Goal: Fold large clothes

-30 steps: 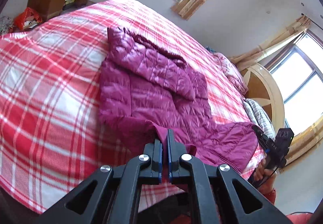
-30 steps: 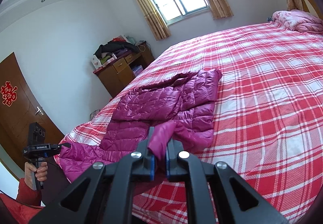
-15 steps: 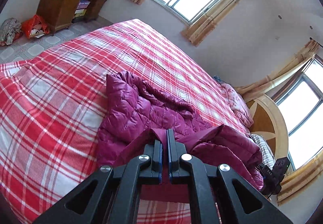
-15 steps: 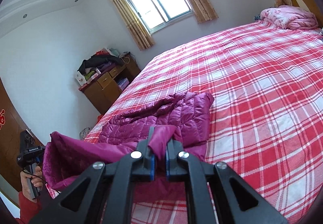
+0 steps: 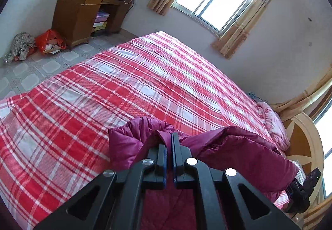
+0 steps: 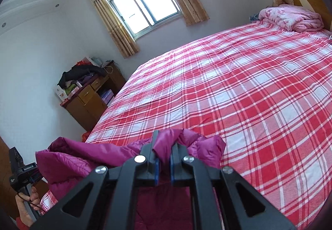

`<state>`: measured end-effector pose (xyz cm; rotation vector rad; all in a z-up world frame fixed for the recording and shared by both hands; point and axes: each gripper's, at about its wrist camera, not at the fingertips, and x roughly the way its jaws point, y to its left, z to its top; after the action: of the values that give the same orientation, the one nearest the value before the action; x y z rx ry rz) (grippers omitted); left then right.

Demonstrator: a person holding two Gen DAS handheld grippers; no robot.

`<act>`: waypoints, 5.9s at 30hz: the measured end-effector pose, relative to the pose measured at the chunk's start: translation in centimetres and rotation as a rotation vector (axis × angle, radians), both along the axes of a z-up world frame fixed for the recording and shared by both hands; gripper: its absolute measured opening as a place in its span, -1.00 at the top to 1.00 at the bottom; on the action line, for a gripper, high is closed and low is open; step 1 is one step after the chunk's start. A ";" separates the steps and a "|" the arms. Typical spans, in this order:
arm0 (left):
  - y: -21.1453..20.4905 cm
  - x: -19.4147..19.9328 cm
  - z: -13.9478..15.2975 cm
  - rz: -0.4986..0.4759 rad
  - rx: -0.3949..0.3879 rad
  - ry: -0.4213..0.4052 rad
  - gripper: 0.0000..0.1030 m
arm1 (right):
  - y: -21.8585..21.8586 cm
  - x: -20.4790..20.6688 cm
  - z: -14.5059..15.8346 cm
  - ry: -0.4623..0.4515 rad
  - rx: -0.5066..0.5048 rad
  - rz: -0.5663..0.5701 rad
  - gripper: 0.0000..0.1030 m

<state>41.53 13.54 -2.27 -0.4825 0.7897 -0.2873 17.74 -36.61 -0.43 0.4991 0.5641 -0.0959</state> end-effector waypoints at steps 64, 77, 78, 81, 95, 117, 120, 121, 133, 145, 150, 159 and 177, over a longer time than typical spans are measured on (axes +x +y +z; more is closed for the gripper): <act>-2.6 2.1 -6.5 -0.032 0.215 -0.058 -0.35 | -0.4 13.2 -10.8 0.337 -0.175 0.264 0.80; -7.6 4.8 -7.0 -0.005 0.444 -0.070 -0.35 | -5.7 5.6 -11.6 0.369 -0.250 -0.011 0.89; -7.7 5.3 -7.7 -0.002 0.446 -0.044 -0.35 | -5.8 5.3 -11.9 0.361 -0.236 -0.025 0.89; -6.8 5.7 -8.8 -0.002 0.382 -0.001 -0.35 | -5.6 3.6 -10.4 0.273 -0.238 -0.053 0.88; -1.0 4.2 -7.8 0.197 0.324 -0.026 -0.35 | 8.4 3.6 -6.0 0.320 -0.446 0.356 0.50; -5.2 9.9 -13.6 0.130 0.427 0.107 -0.39 | 3.4 1.7 -13.2 0.373 -0.533 0.187 0.63; -5.2 9.8 -12.7 0.094 0.431 0.128 -0.39 | 2.8 1.5 -12.4 0.388 -0.481 0.196 0.62; -5.1 9.2 -11.8 0.091 0.434 0.125 -0.39 | 2.9 1.0 -11.5 0.377 -0.473 0.188 0.61; -13.7 0.4 -7.5 -0.073 0.462 -0.063 -0.39 | 13.2 -5.7 -7.2 0.183 -0.221 0.256 0.32; -16.0 0.2 -11.9 -0.056 0.590 -0.084 -0.50 | 13.5 -4.6 -13.4 0.223 -0.228 0.237 0.31; -15.8 0.6 -12.1 -0.064 0.583 -0.057 -0.52 | 13.2 -4.7 -13.5 0.228 -0.217 0.239 0.31; -4.6 -4.7 -6.8 0.117 0.296 -0.086 -0.51 | 13.0 -5.1 -13.4 0.214 -0.203 0.238 0.31; -0.8 3.5 -12.4 -0.017 0.003 0.187 -0.51 | 13.3 -6.0 -9.6 0.138 -0.126 0.246 0.81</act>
<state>45.02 12.78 -14.64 -0.5050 0.9766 -0.2595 11.79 -23.28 -9.98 0.2986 0.7455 0.0691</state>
